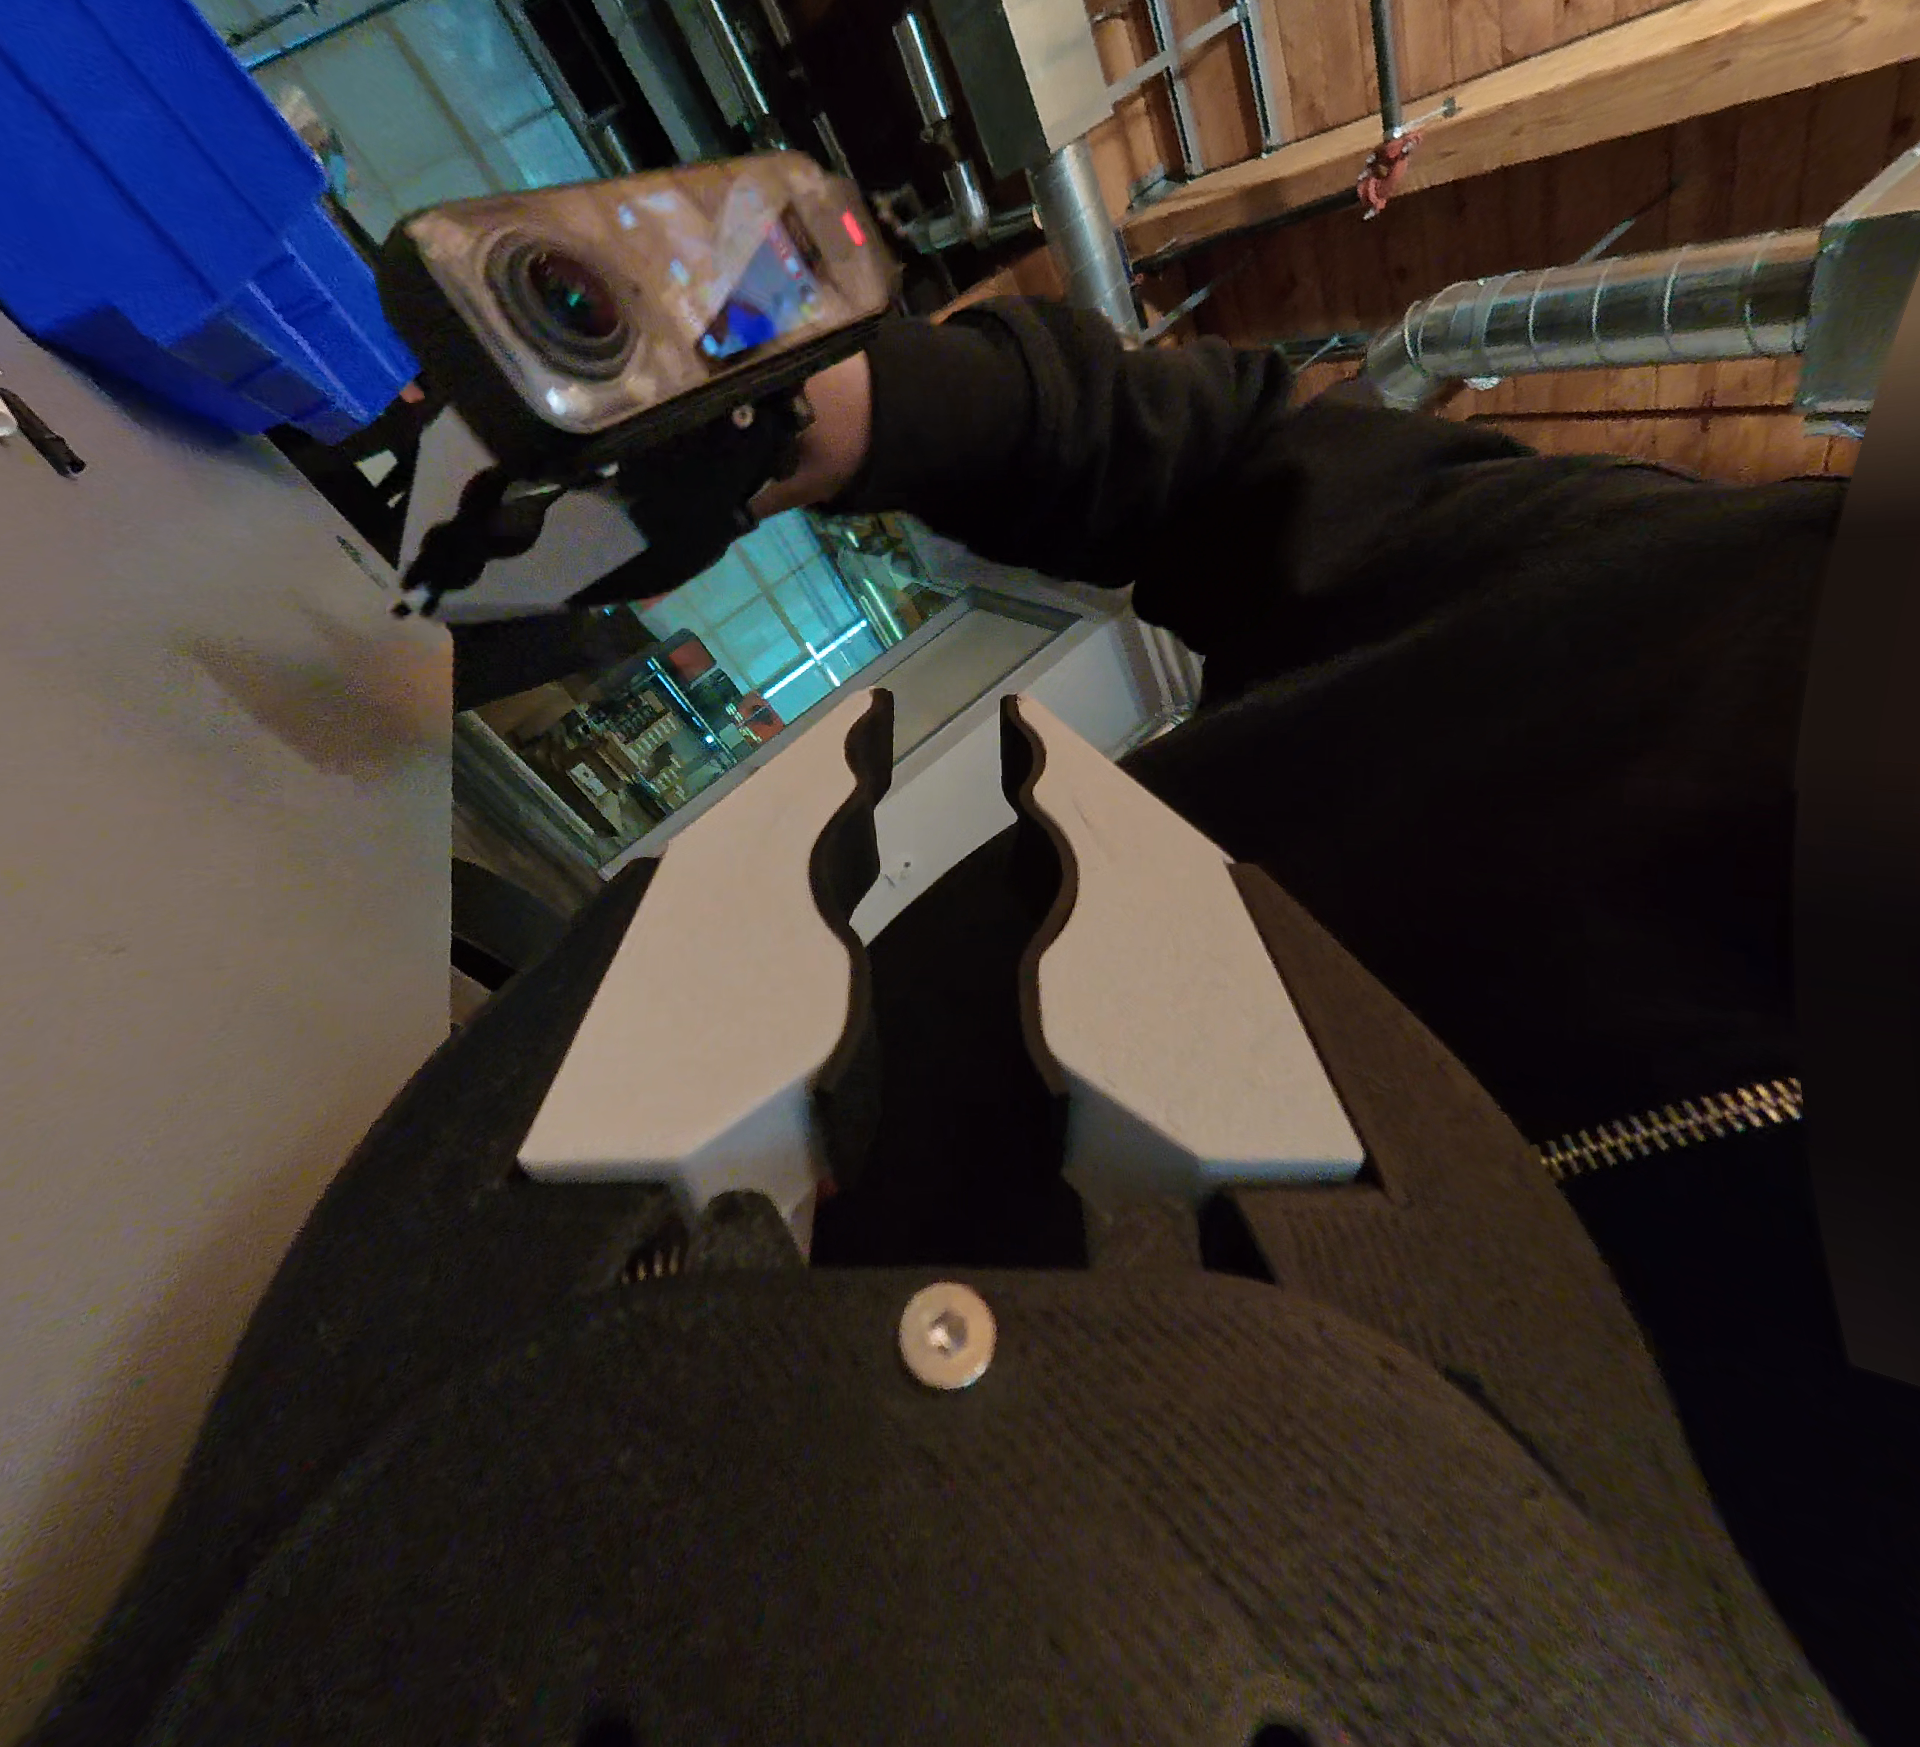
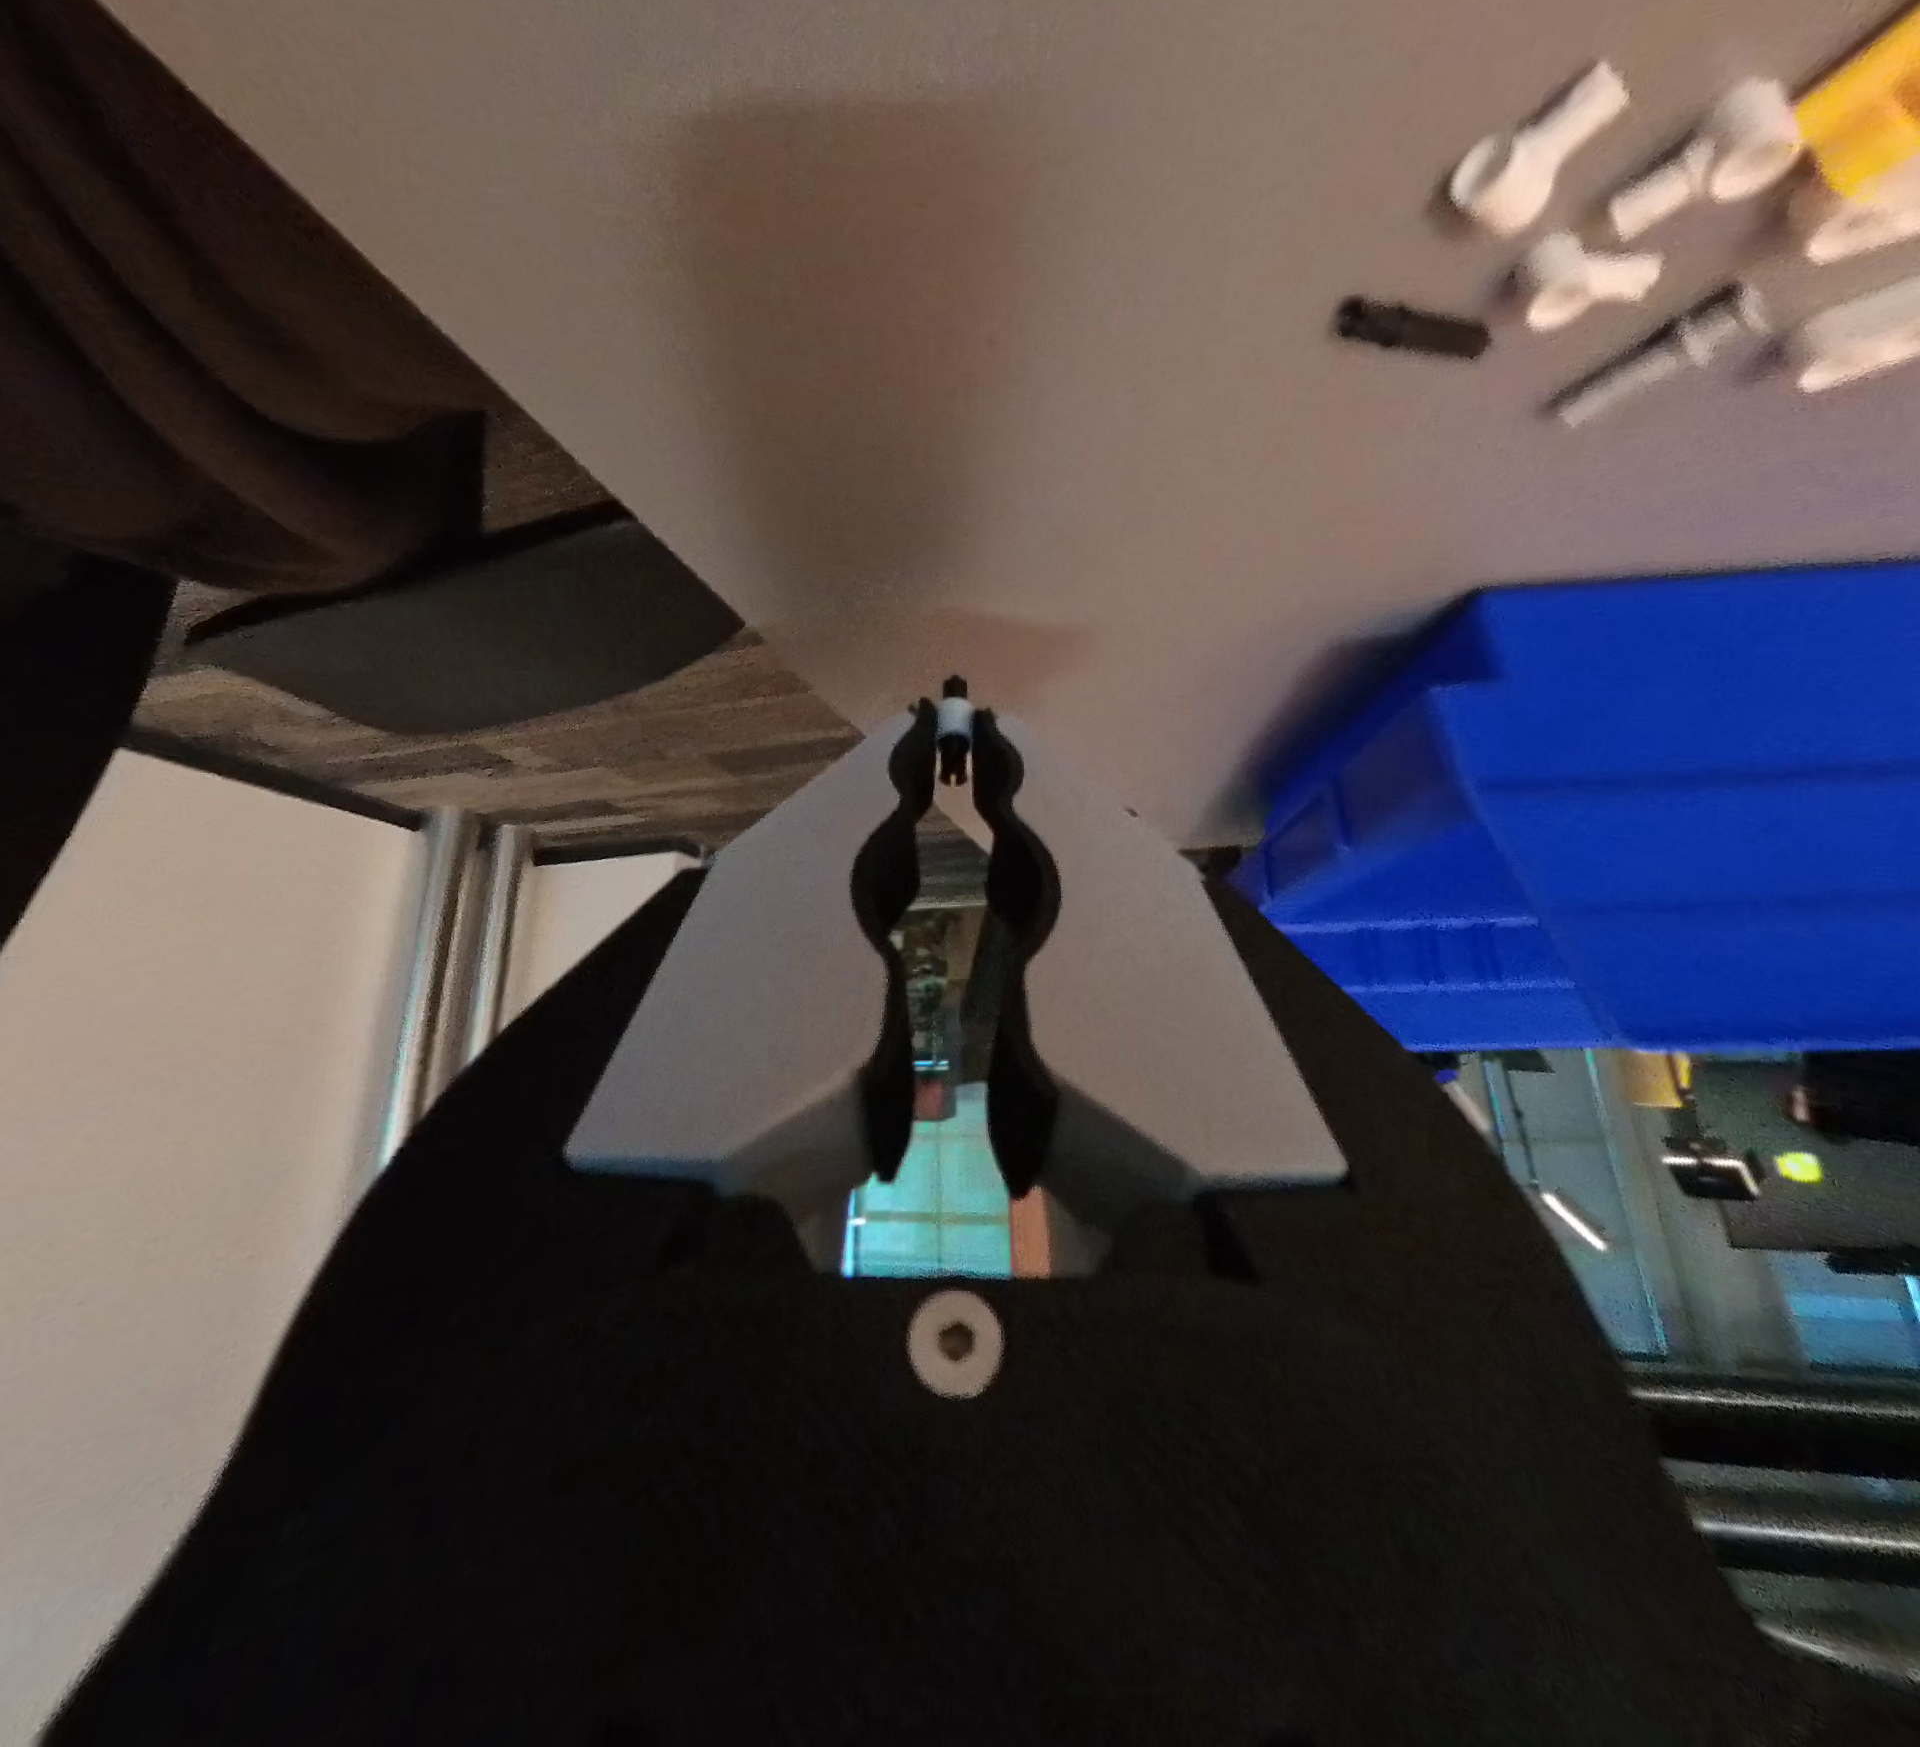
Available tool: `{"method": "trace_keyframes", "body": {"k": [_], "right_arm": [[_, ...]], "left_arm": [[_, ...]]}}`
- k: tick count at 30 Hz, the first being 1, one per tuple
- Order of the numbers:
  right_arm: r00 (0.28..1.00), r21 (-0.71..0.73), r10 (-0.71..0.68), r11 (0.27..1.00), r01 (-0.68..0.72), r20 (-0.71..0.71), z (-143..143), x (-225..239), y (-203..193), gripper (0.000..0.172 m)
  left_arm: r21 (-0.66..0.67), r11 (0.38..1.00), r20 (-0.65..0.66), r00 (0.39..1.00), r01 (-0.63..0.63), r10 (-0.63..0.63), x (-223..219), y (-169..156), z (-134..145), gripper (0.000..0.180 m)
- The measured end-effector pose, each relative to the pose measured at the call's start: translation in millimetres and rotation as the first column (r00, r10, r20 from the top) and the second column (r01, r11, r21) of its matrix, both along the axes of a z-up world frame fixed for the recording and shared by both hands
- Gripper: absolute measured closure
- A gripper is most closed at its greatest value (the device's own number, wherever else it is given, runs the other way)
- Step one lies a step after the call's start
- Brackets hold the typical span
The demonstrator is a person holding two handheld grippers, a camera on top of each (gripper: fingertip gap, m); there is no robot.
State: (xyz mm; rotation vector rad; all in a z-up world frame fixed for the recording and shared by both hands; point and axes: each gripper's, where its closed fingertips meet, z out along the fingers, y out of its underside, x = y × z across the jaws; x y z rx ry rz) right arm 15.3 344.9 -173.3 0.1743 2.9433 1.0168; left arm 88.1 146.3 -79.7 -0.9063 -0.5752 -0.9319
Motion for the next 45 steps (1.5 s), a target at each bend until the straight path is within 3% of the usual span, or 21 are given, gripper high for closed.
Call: {"method": "trace_keyframes", "body": {"k": [2, 4, 6, 9, 11, 14, 18, 20, 24, 27, 29, 32, 45], "right_arm": [[1.0, 0.015, -0.001, 1.0, 0.001, 0.015, -0.8, 1.6, 1.8, 0.167], [0.997, 0.008, 0.018, 1.0, -0.018, 0.077, -26.7, 16.5, -3.3, 0.168], [0.989, 0.068, 0.109, 0.991, -0.116, 0.1, -33.1, 17.8, -2.7, 0.167], [1.0, -0.113, -0.014, 0.993, 0.016, 0.014, -22.8, 9.6, -25.0, 0.167], [0.997, -0.291, -0.074, 0.954, 0.068, -0.007, -11.8, 6.3, -42.5, 0.167], [0.974, -0.591, -0.225, 0.782, 0.198, 0.029, 3.0, 12.0, -79.2, 0.166], [0.925, -0.87, -0.365, 0.414, 0.266, 0.109, 28.6, 15.5, -119.9, 0.166], [0.926, -0.936, -0.367, 0.291, 0.198, 0.082, 39.7, 18.8, -127.3, 0.166], [0.951, -0.992, -0.309, 0.112, 0.06, 0.022, 59.0, 42.8, -143.1, 0.166], [0.962, -0.999, -0.269, -0.023, 0.028, 0.033, 73.6, 63.2, -157.6, 0.167], [0.966, -0.996, -0.257, -0.089, 0.012, 0.035, 80.3, 71.0, -161.8, 0.167], [0.973, -0.989, -0.232, -0.149, -0.025, 0.011, 86.5, 78.5, -162.0, 0.167], [0.935, -0.941, -0.225, -0.133, -0.31, -0.275, 91.0, 89.6, -148.3, 0.166]], "left_arm": [[-0.003, 1.0, 0.0, 1.0, 0.0, 0.0, 0.3, 0.2, -0.4, 0.162], [-0.008, 1.0, -0.001, 1.0, -0.003, 0.003, 0.6, 0.5, -0.6, 0.162], [-0.016, 1.0, -0.006, 1.0, 0.015, -0.015, 3.4, 1.4, -1.6, 0.161], [-0.038, 0.999, -0.015, 1.0, -0.001, 0.001, 3.4, 3.2, -3.2, 0.161], [-0.05, 0.999, -0.024, 1.0, -0.008, 0.006, 3.4, 5.2, -4.0, 0.161], [-0.054, 0.998, -0.046, 0.999, -0.031, 0.029, 3.1, 6.9, -3.2, 0.16], [-0.088, 0.989, -0.114, 0.987, -0.123, 0.112, 1.0, 11.8, -3.8, 0.159], [-0.117, 0.98, -0.125, 0.981, -0.163, 0.149, -1.5, 16.7, -7.1, 0.159], [-0.155, 0.967, -0.099, 0.977, -0.2, 0.187, -6.2, 27.2, -13.0, 0.16], [-0.202, 0.956, -0.09, 0.976, -0.215, 0.2, -6.3, 37.8, -18.8, 0.157], [-0.163, 0.966, -0.07, 0.979, -0.203, 0.193, -3.1, 40.8, -13.7, 0.157], [-0.047, 0.99, -0.021, 0.991, -0.13, 0.129, 5.8, 41.5, -1.4, 0.179], [0.1, 0.995, 0.094, 0.996, -0.01, 0.001, 17.0, 53.8, 7.6, 0.18]]}}
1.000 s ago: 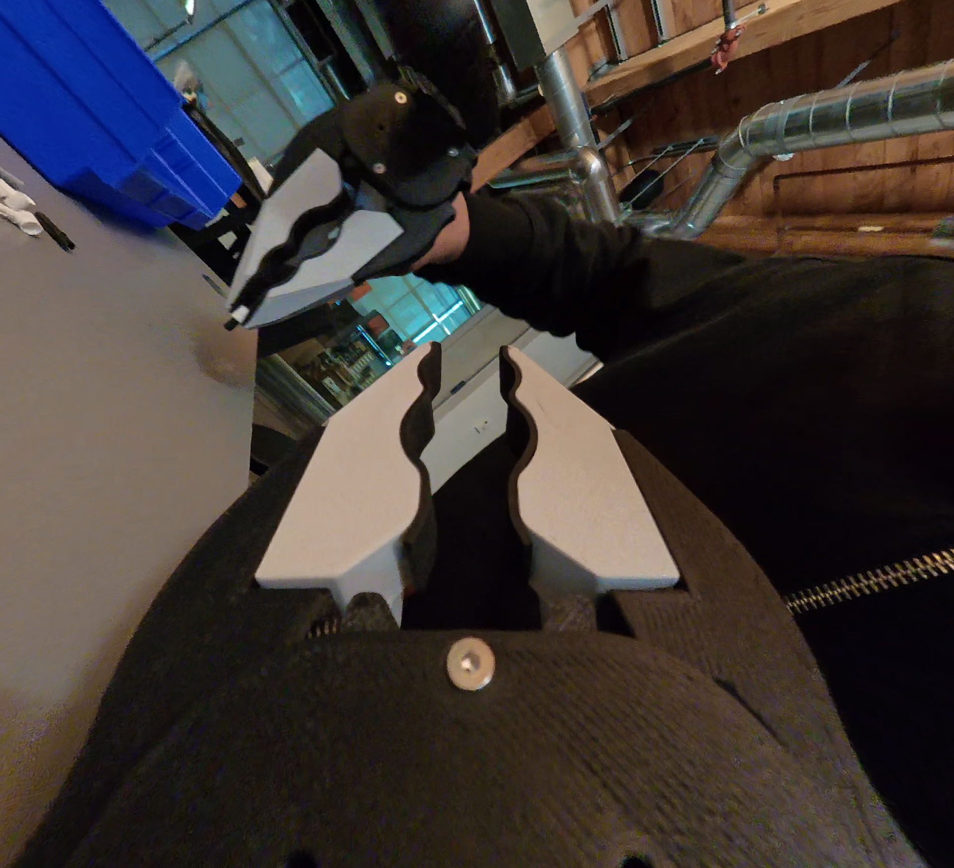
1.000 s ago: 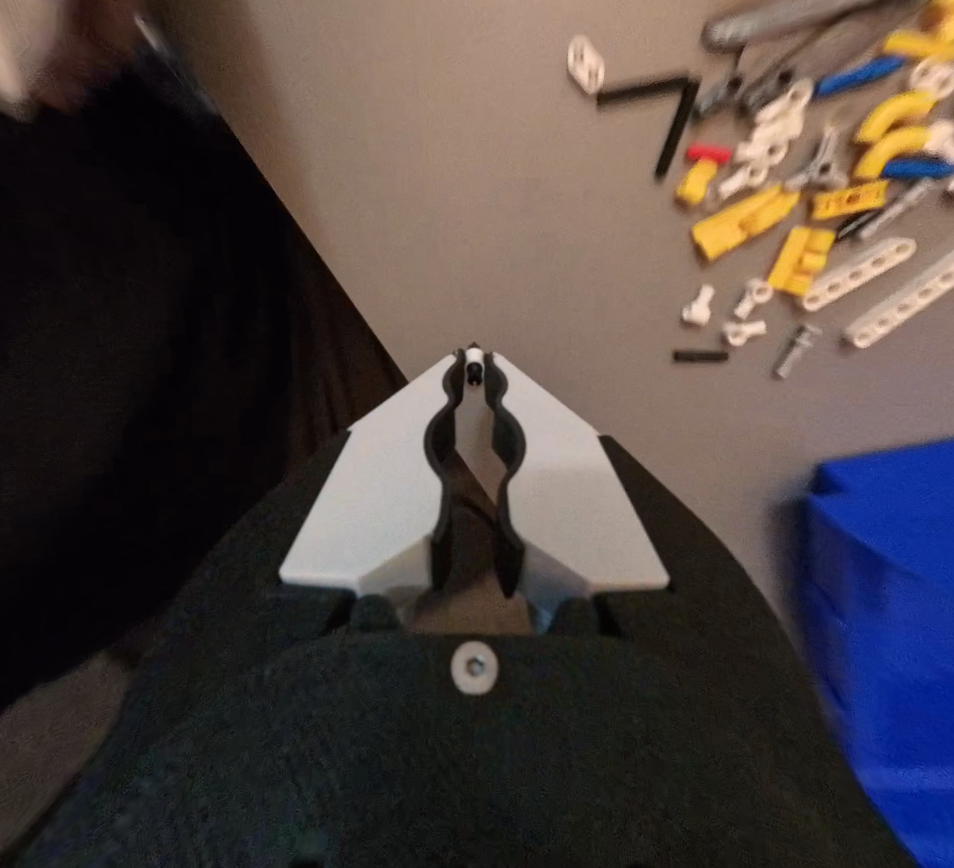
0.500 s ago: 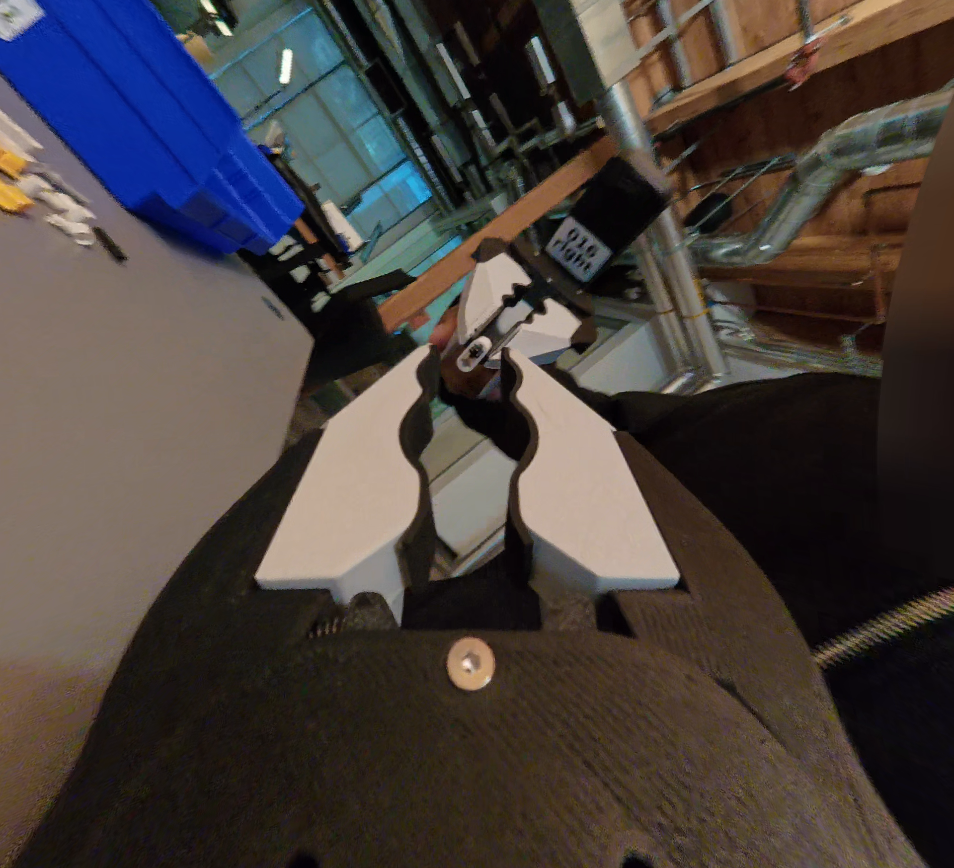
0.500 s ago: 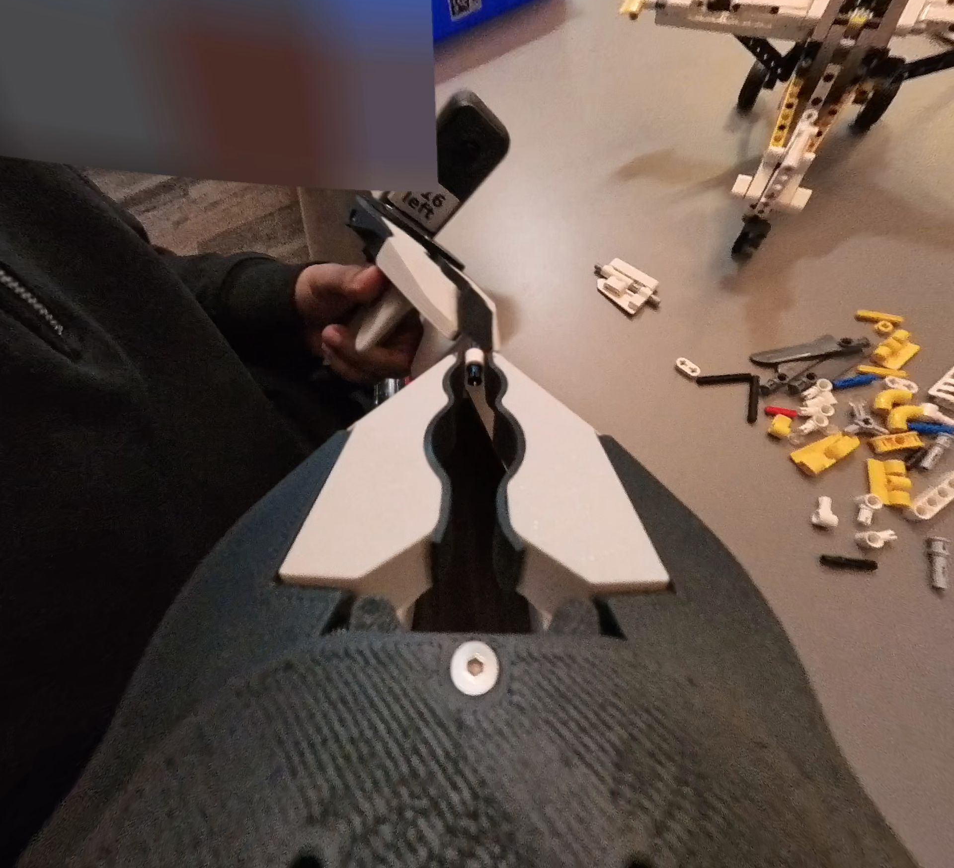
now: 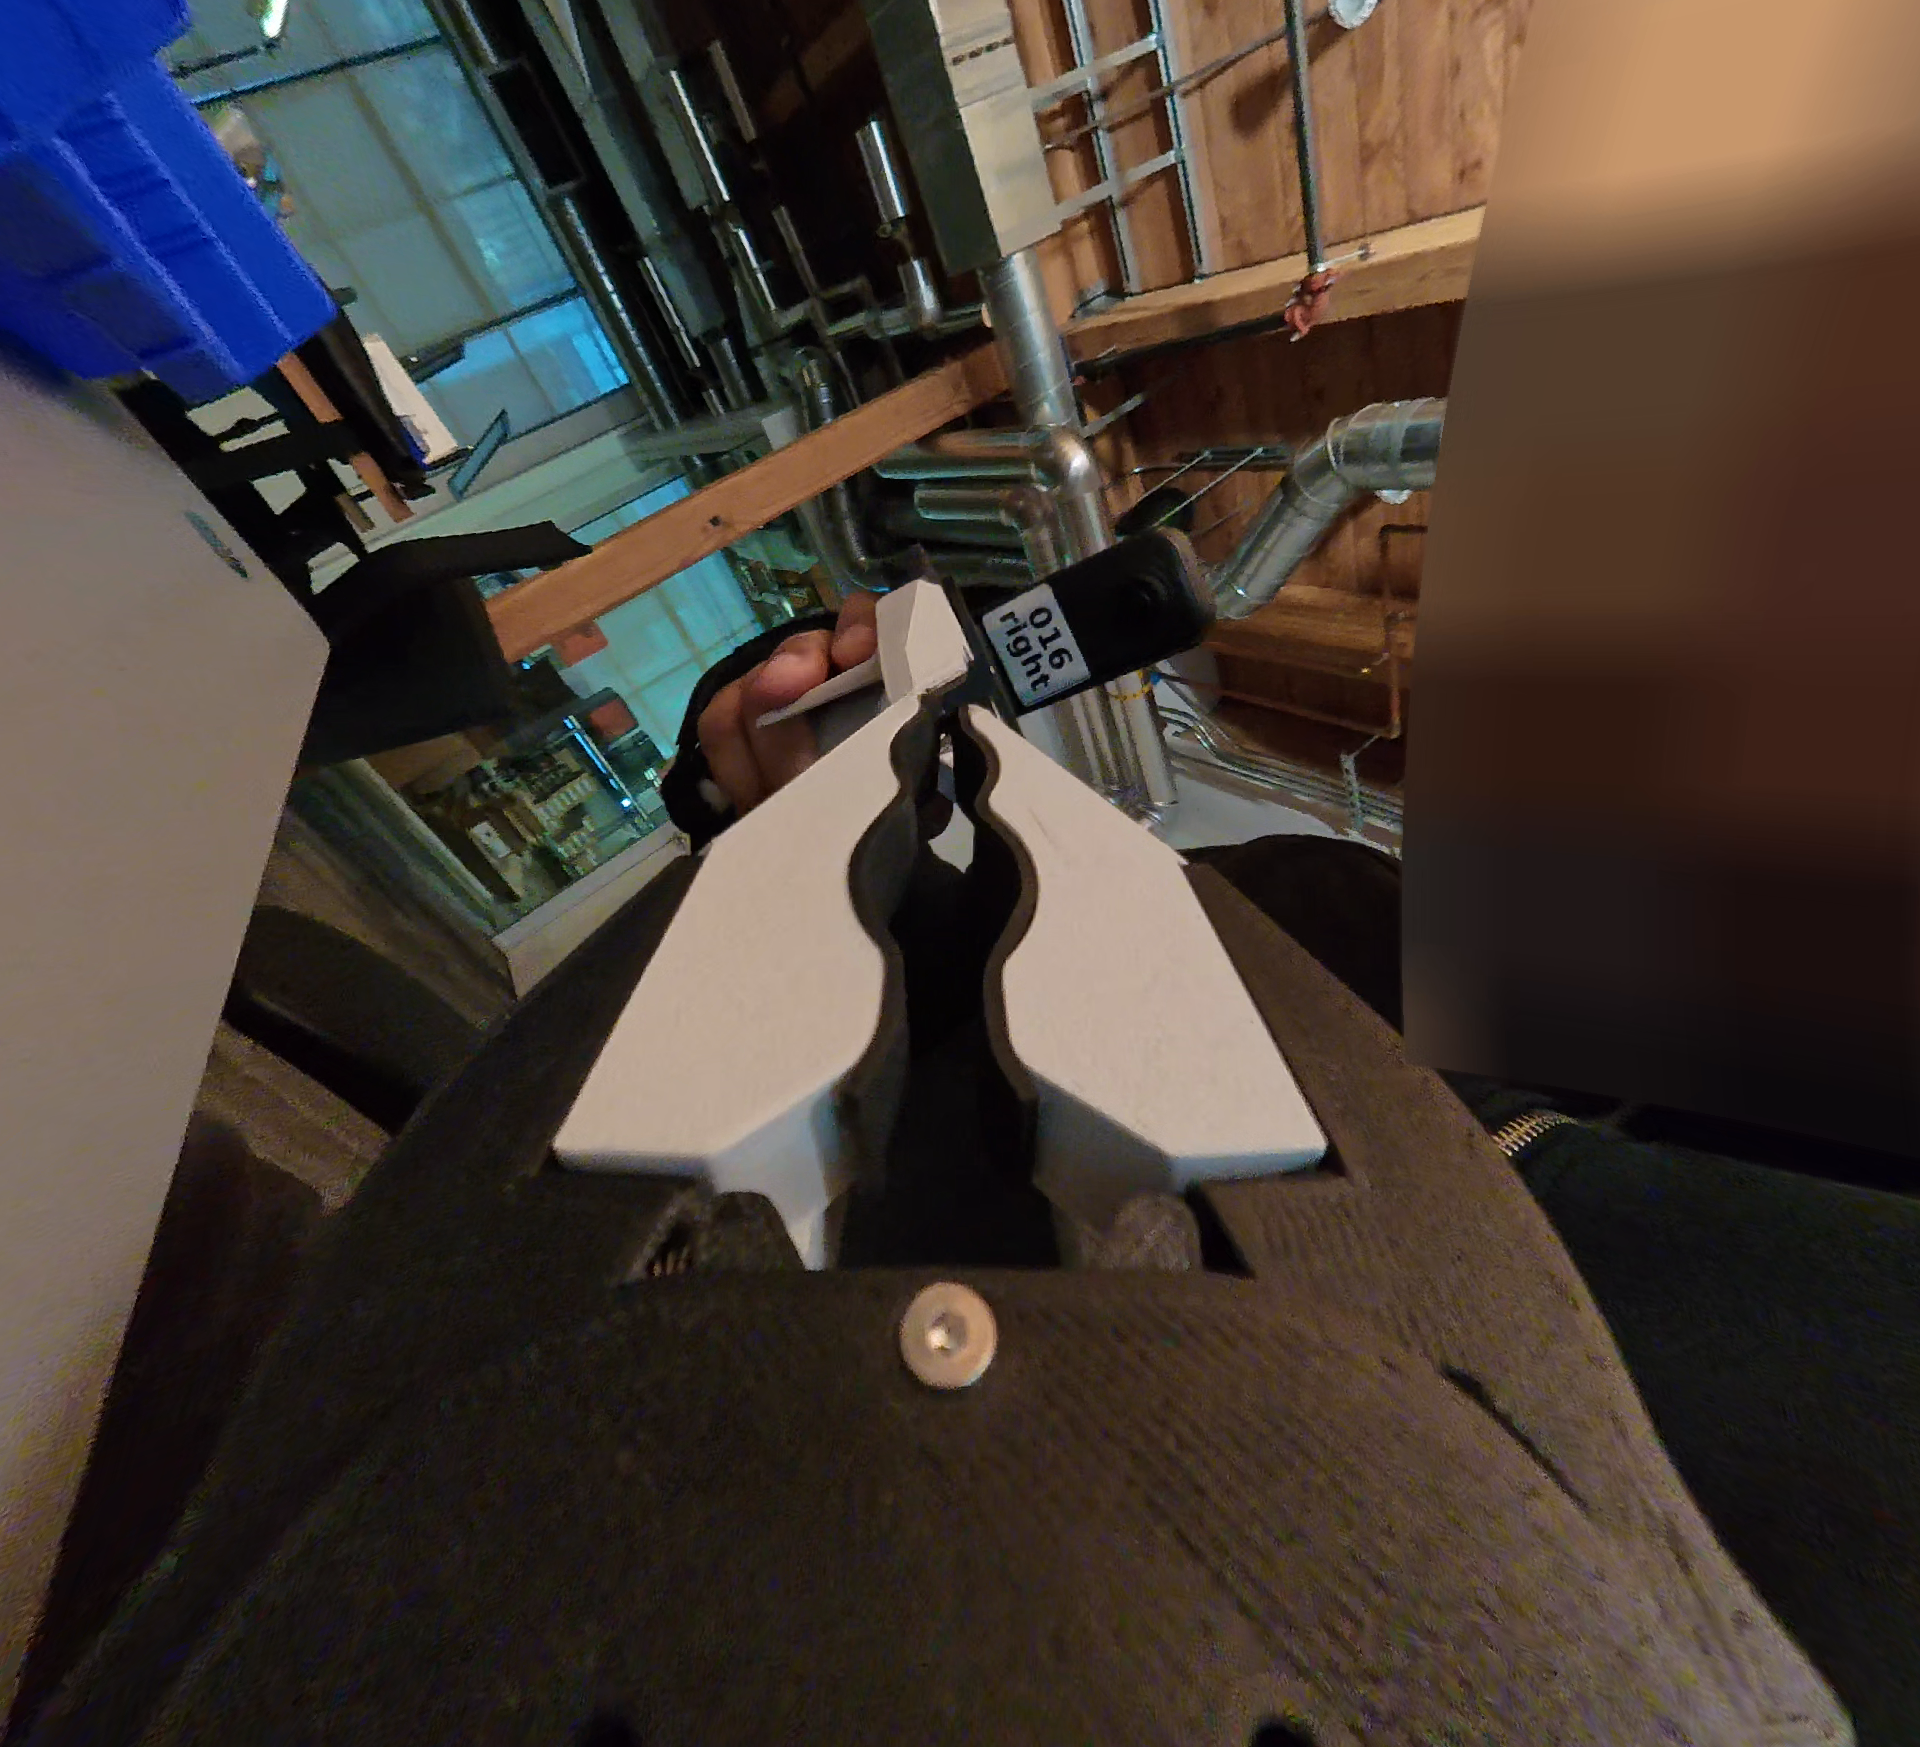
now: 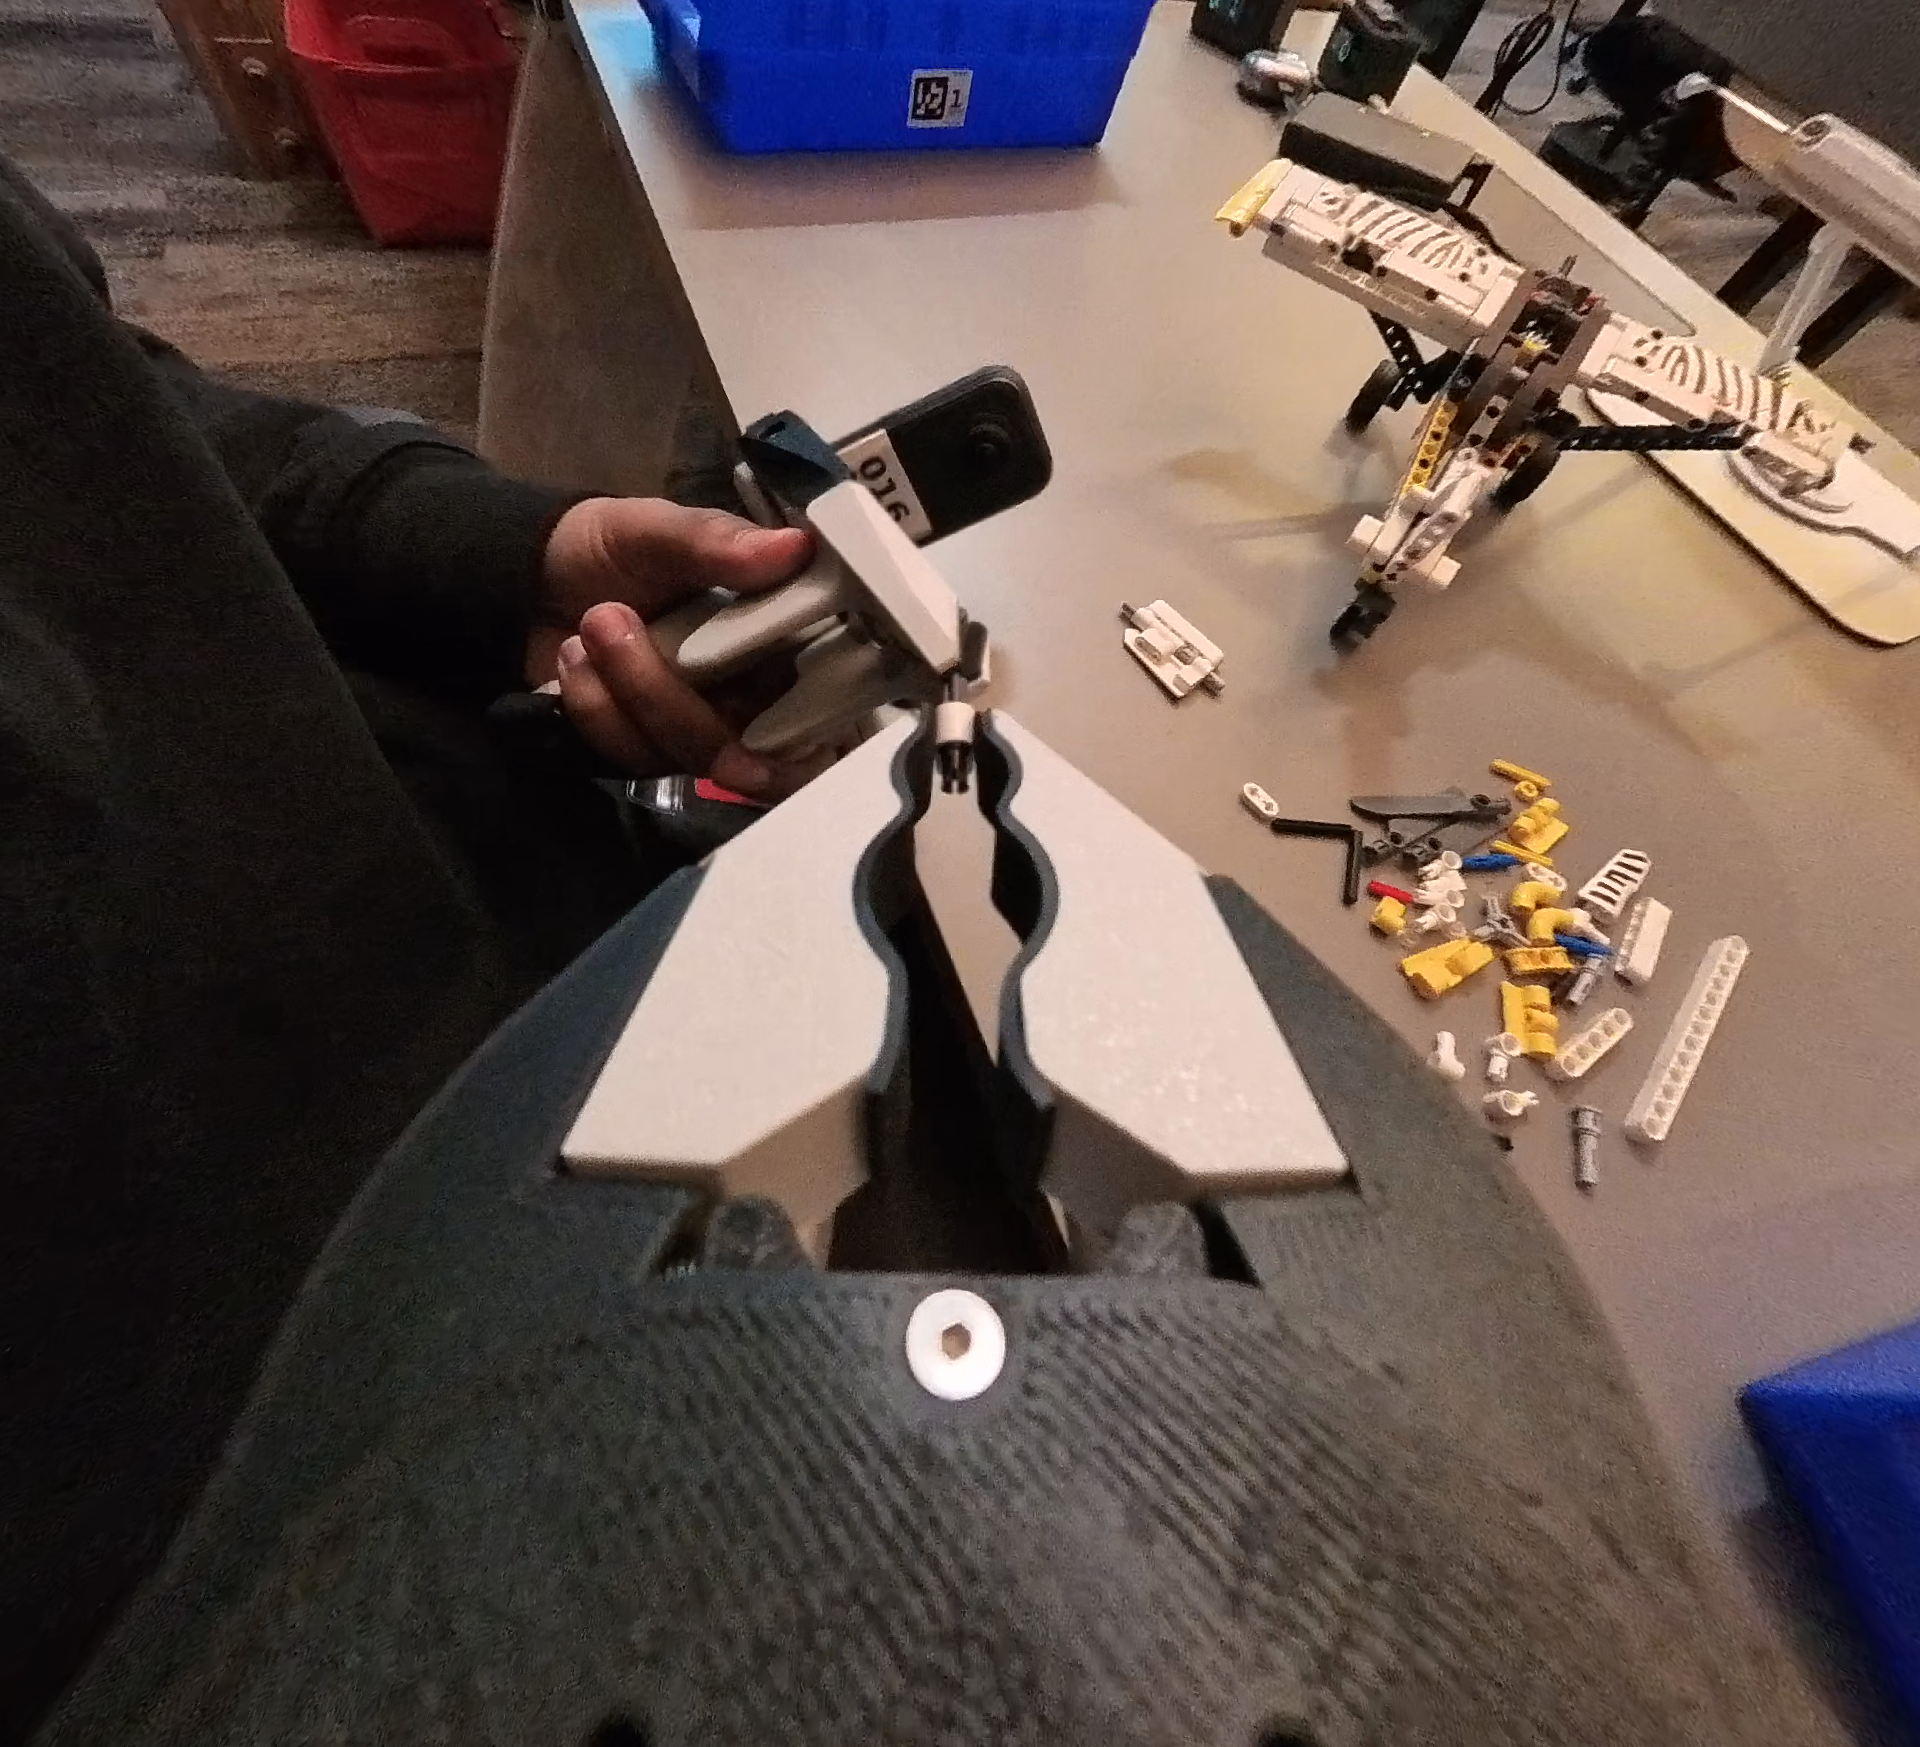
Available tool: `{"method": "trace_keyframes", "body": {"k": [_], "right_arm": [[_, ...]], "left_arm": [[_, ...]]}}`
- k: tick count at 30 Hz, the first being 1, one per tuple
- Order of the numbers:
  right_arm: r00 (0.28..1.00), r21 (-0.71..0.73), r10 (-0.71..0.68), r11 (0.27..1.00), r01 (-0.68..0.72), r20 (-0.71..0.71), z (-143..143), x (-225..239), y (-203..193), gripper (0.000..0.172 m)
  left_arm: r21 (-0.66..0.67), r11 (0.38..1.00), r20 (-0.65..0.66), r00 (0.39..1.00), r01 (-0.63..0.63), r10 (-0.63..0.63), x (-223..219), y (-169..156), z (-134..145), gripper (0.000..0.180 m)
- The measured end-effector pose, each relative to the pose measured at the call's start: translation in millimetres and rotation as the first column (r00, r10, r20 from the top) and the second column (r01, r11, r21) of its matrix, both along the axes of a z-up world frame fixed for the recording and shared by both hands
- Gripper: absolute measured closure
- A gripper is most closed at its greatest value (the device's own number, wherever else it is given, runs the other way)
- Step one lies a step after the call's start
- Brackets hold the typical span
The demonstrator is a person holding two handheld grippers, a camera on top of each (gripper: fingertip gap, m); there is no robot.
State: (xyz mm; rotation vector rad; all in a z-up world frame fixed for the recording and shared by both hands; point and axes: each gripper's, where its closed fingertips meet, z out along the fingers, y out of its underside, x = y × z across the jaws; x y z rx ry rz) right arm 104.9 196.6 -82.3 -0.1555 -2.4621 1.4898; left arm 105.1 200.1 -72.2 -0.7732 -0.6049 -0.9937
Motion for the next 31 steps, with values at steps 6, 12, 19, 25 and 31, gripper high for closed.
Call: {"method": "trace_keyframes", "body": {"k": [6, 12, 19, 25, 31], "right_arm": [[1.0, -0.068, -0.025, 0.997, 0.024, -0.013, 8.4, 3.2, 0.9, 0.166], [0.999, -0.073, -0.036, 0.997, 0.035, -0.015, 10.3, 3.4, 3.3, 0.167], [1.0, -0.079, -0.003, 0.997, 0.003, -0.006, 10.4, 8.4, -1.3, 0.167], [1.0, -0.115, 0.002, 0.993, 0.001, 0.029, 12.6, 8.0, -5.1, 0.165], [0.999, -0.186, 0.01, 0.983, 0.0, 0.051, 16.3, 6.9, -6.6, 0.146]], "left_arm": [[0.031, 0.999, 0.014, 1.0, 0.019, -0.019, 3.5, 0.5, 4.4, 0.18], [0.021, 1.0, 0.0, 1.0, -0.008, 0.008, 3.4, -1.0, 6.1, 0.18], [0.001, 1.0, -0.013, 1.0, 0.024, -0.024, 9.7, 5.8, 4.9, 0.171], [0.056, 0.997, 0.024, 0.998, 0.059, -0.06, 8.9, 3.3, 6.7, 0.179], [0.117, 0.99, 0.031, 0.996, 0.08, -0.085, 10.5, -1.0, 14.6, 0.179]]}}
